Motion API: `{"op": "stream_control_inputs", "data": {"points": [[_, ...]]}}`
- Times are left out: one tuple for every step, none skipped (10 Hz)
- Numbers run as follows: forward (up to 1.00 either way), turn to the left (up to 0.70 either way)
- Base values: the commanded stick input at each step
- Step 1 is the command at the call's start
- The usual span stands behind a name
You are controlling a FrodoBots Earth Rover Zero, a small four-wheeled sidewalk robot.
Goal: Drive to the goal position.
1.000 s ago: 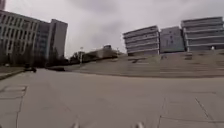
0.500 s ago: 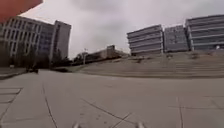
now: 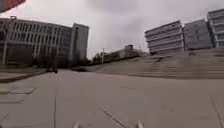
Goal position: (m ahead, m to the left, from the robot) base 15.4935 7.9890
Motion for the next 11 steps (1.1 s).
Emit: {"op": "stream_control_inputs", "data": {"points": [[0.82, 0.00], [0.82, 0.00], [0.82, 0.00], [0.83, 0.00], [0.83, 0.00], [0.83, 0.00], [0.83, 0.00], [0.83, 0.00], [0.83, 0.00], [0.83, 0.00], [0.83, 0.00]]}}
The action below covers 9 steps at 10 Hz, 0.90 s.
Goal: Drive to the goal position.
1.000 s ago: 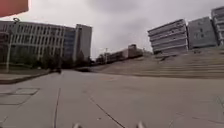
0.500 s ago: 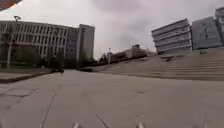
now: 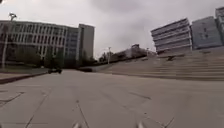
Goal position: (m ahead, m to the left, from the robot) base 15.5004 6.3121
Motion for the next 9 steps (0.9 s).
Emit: {"op": "stream_control_inputs", "data": {"points": [[0.83, 0.00], [0.83, 0.00], [0.83, 0.00], [0.83, 0.00], [0.83, 0.00], [0.83, 0.00], [0.83, 0.00], [0.83, 0.00], [0.83, 0.00]]}}
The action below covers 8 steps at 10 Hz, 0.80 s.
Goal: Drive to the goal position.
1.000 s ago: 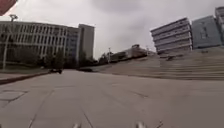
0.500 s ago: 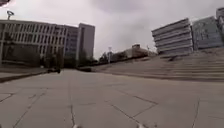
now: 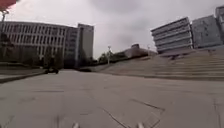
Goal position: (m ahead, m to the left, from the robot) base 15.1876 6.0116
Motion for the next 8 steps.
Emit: {"op": "stream_control_inputs", "data": {"points": [[0.83, 0.00], [0.83, 0.00], [0.83, 0.00], [0.83, 0.00], [0.83, 0.00], [0.83, 0.00], [0.83, 0.00], [0.83, 0.00]]}}
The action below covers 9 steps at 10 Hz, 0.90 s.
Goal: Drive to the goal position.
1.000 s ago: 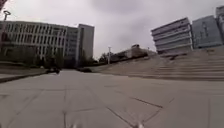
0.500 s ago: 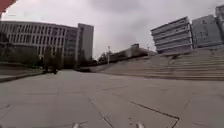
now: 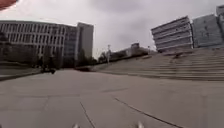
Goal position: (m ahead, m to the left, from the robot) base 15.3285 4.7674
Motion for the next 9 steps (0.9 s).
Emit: {"op": "stream_control_inputs", "data": {"points": [[0.83, 0.00], [0.83, 0.05], [0.83, 0.21], [0.83, 0.30], [0.83, 0.33], [0.83, 0.33], [0.83, 0.33], [0.83, 0.25], [0.83, 0.04]]}}
